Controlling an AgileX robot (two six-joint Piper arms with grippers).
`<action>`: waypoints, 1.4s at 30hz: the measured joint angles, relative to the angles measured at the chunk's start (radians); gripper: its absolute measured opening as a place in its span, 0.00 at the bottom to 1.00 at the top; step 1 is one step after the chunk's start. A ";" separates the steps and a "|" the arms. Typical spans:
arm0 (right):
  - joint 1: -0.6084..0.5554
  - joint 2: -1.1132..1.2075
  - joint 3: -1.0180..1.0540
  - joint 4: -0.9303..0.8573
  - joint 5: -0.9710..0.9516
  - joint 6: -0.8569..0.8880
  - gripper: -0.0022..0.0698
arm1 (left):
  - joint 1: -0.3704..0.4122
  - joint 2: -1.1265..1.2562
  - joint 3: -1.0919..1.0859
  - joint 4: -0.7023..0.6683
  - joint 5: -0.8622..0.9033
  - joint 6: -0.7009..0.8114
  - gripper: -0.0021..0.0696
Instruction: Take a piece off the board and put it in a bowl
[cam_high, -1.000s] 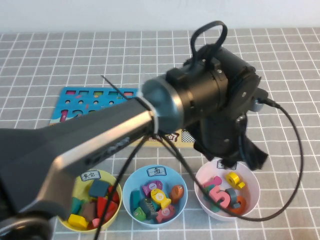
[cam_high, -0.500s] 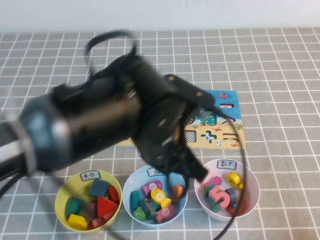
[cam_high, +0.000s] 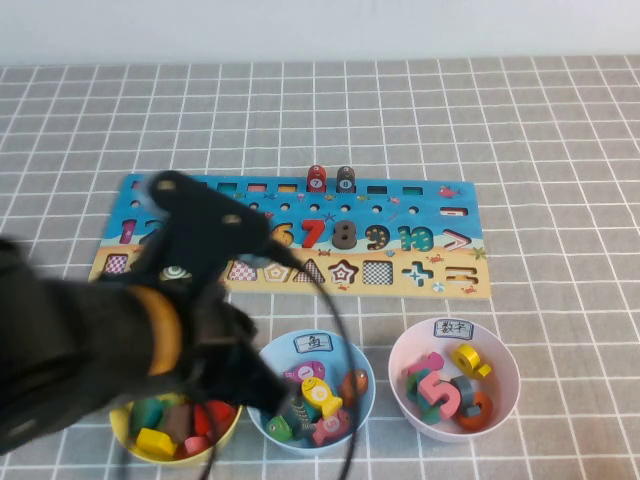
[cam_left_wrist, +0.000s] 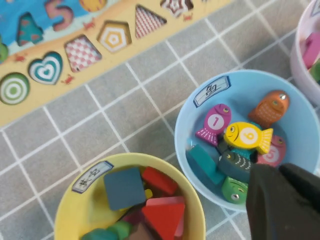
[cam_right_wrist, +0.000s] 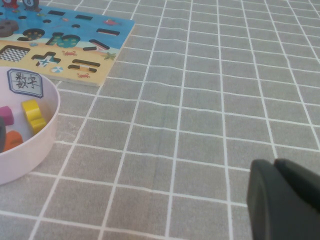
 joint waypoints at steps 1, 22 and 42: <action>0.000 0.000 0.000 0.000 0.000 0.000 0.01 | 0.000 -0.041 0.018 0.002 -0.008 -0.005 0.03; 0.000 0.000 0.000 0.000 0.000 0.000 0.01 | 0.000 -0.467 0.221 0.031 -0.080 -0.015 0.02; 0.000 0.000 0.000 0.000 0.000 0.000 0.01 | 0.318 -0.751 0.647 -0.235 -0.893 0.455 0.02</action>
